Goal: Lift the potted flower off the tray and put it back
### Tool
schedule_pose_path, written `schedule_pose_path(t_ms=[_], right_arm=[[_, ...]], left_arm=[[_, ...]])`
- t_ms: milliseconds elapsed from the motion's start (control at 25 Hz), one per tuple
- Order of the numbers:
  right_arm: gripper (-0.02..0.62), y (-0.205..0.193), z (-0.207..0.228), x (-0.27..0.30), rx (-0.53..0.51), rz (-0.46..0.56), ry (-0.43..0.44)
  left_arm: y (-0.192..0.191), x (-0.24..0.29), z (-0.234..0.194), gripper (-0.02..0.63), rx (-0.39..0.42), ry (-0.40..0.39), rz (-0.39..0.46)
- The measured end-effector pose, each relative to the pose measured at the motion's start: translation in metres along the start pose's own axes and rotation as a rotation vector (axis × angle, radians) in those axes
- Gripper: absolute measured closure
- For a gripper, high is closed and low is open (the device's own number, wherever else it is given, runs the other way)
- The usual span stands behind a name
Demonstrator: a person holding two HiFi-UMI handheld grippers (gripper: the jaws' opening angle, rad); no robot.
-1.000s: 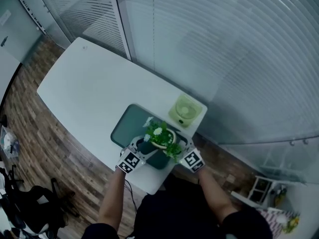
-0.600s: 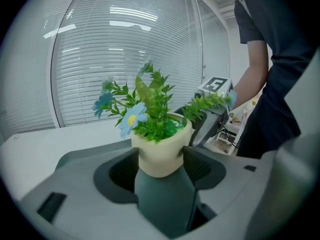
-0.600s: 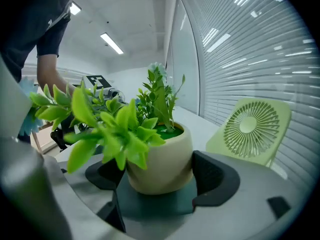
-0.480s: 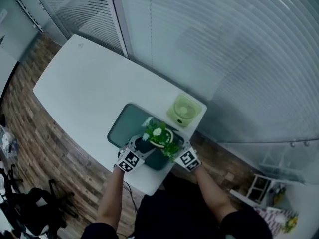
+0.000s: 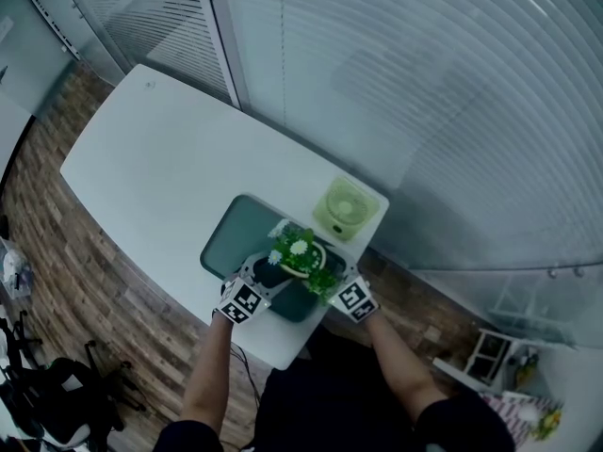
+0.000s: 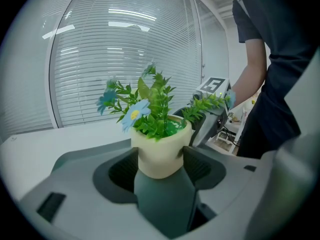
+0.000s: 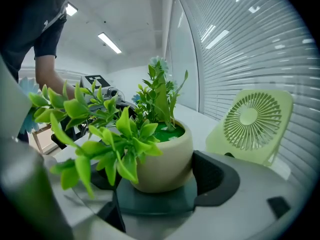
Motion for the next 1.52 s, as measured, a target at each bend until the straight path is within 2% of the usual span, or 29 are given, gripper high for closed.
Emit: schedule_pose_path(t_ms=[360,560,760,1040,1280,1520], right_arm=[[0.209,-0.001,0.003,0.001,-0.004,-0.010,0.011],[0.209,0.004,0.001,-0.005,-0.012,-0.035,0.016],[0.210,0.004,0.003,-0.013,0.003,0.053,-0.006],[0.210,-0.003,-0.002,-0.031,-0.024,0.020,-0.023],[0.210,-0.003,-0.015,-0.049,-0.006,0.064,-0.069],[0.210,-0.003,-0.027,-0.066,-0.007,0.087,-0.096]], left_arm=[[-0.001,0.001,0.003,0.327,-0.012,0.023,-0.004],[-0.005,-0.003,0.006,0.327,-0.049,0.060,0.014],[-0.004,-0.008,0.009,0.327,-0.060,0.094,0.032],[0.000,-0.024,0.015,0.327,-0.098,0.161,0.075],[0.005,-0.043,0.030,0.327,-0.137,0.196,0.138],[0.012,-0.063,0.043,0.327,-0.131,0.242,0.171]])
Point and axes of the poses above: the fingertips, and each gripper's own axes: x forward along the fingers, z to its right, y out of its top, the point moved 9 cm from there along -x, backward along the fingers, and after that the axes turned 6 degrees about x, right-handed, at the moved point
